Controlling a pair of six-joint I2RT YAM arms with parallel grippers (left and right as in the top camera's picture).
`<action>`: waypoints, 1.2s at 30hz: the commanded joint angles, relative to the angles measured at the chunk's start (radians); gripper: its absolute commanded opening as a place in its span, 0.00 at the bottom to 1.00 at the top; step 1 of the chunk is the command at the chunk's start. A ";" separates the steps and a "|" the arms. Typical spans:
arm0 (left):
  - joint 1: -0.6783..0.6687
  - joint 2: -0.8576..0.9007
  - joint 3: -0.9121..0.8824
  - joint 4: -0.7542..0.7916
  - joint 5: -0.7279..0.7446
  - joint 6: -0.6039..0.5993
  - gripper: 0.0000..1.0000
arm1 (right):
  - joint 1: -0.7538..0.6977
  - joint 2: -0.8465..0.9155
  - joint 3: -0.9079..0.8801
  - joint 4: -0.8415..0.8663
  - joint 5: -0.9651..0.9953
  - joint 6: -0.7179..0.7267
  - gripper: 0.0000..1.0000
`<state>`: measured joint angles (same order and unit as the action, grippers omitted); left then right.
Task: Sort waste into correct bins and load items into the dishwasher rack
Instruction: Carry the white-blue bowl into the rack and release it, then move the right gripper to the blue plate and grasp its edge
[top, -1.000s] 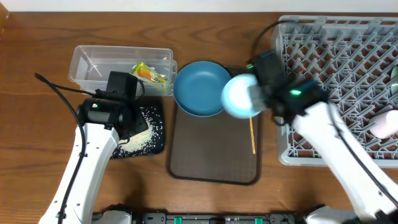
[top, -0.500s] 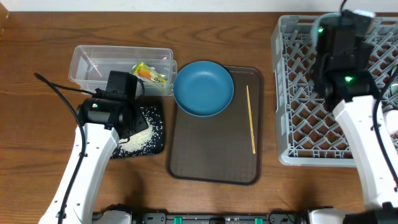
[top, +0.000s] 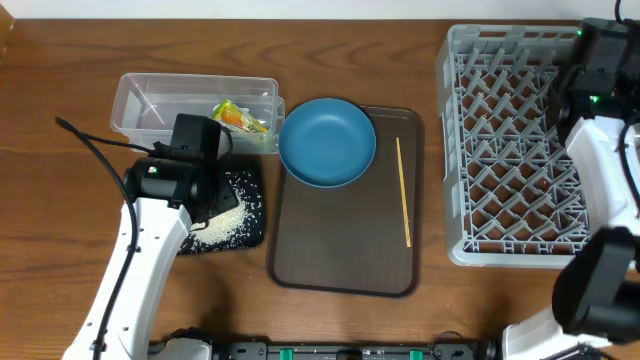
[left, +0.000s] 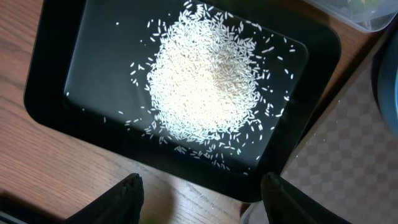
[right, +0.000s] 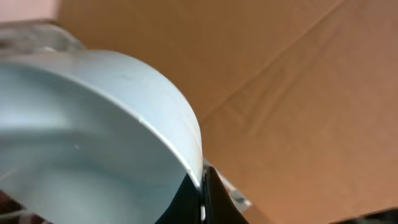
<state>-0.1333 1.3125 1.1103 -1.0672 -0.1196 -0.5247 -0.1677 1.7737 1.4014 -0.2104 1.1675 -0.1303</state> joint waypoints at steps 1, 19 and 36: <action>0.004 -0.005 0.006 -0.003 -0.019 -0.012 0.64 | -0.009 0.066 0.005 0.042 0.109 -0.115 0.01; 0.004 -0.005 0.006 -0.004 0.007 -0.012 0.64 | 0.006 0.241 0.005 -0.017 0.134 -0.046 0.01; 0.004 -0.005 0.006 0.006 0.007 -0.011 0.63 | 0.084 0.204 0.005 -0.372 -0.045 0.168 0.49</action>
<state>-0.1333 1.3125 1.1103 -1.0588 -0.1112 -0.5247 -0.0921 2.0022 1.4071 -0.5743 1.1782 -0.0219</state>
